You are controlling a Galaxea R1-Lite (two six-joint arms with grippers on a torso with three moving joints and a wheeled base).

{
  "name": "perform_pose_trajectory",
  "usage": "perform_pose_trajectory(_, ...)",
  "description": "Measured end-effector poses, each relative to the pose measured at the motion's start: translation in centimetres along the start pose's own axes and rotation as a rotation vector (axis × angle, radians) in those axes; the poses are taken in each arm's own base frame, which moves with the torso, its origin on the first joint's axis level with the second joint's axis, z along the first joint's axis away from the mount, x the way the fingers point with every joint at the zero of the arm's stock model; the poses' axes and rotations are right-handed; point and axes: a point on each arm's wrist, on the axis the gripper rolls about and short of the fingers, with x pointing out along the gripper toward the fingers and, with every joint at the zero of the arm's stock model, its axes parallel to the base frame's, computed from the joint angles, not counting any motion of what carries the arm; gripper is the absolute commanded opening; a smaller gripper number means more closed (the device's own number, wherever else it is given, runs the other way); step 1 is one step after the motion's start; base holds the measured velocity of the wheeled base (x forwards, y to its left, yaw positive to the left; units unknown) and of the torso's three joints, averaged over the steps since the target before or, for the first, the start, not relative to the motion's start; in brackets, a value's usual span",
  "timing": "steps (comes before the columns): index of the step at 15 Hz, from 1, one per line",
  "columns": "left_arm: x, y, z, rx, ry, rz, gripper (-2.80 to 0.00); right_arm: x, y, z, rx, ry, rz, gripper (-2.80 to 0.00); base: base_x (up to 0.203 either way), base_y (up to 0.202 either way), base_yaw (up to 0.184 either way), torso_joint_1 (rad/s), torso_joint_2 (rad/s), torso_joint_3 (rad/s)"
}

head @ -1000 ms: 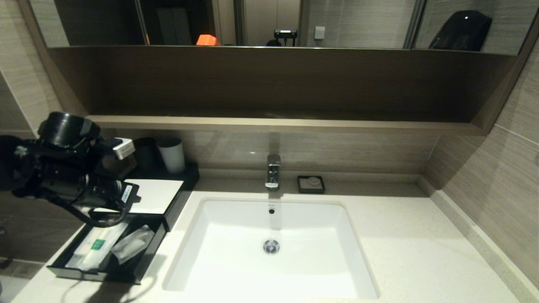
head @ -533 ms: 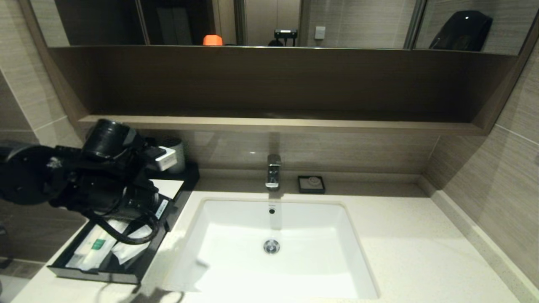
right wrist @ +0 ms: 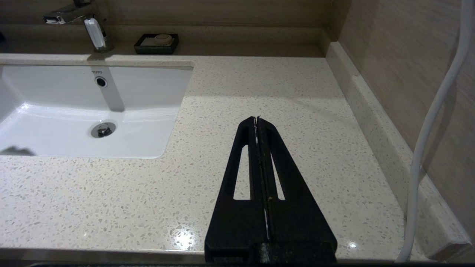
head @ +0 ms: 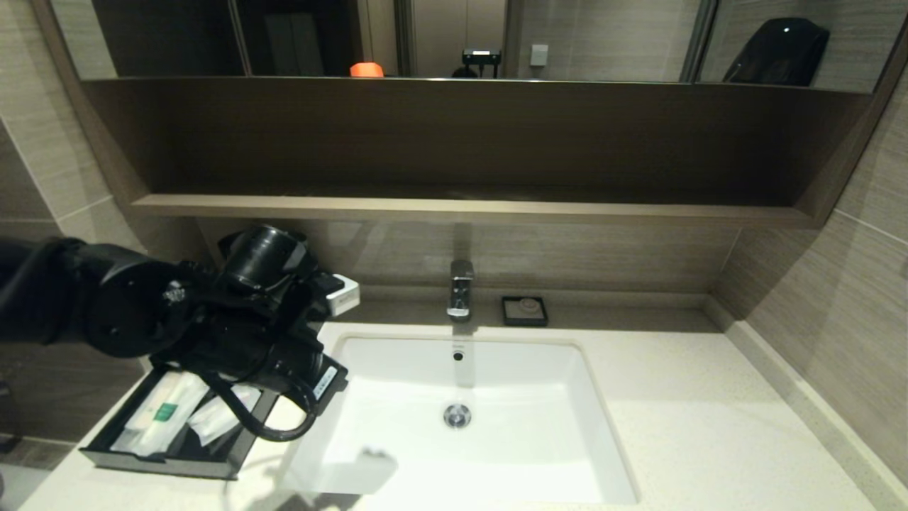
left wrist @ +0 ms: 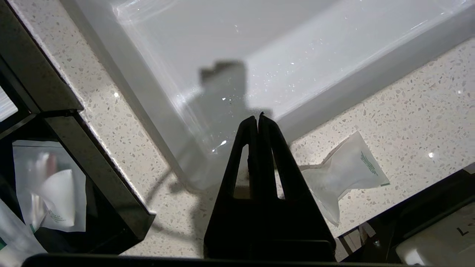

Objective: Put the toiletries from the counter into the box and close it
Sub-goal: Pick up the bathroom toiletry

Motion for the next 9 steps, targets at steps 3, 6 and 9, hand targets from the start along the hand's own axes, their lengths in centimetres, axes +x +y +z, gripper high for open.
perform_pose_trajectory(3,0.4,-0.6,1.1,-0.008,0.061,-0.021,-2.8,0.0,0.0,0.0,0.001,0.0,0.0,-2.8,0.0,0.0,0.0,0.0,0.0,0.0)
perform_pose_trajectory(6,1.4,-0.6,1.5,0.104,0.101,-0.041,-2.8,0.0,0.0,0.0,0.001,0.0,0.0,-2.8,0.0,0.0,0.0,0.0,0.0,0.0)
perform_pose_trajectory(9,1.9,-0.7,1.0,0.29,0.146,-0.091,-2.8,0.0,0.0,0.0,0.002,0.0,0.0,-2.8,0.0,0.0,0.0,0.0,0.0,0.0)
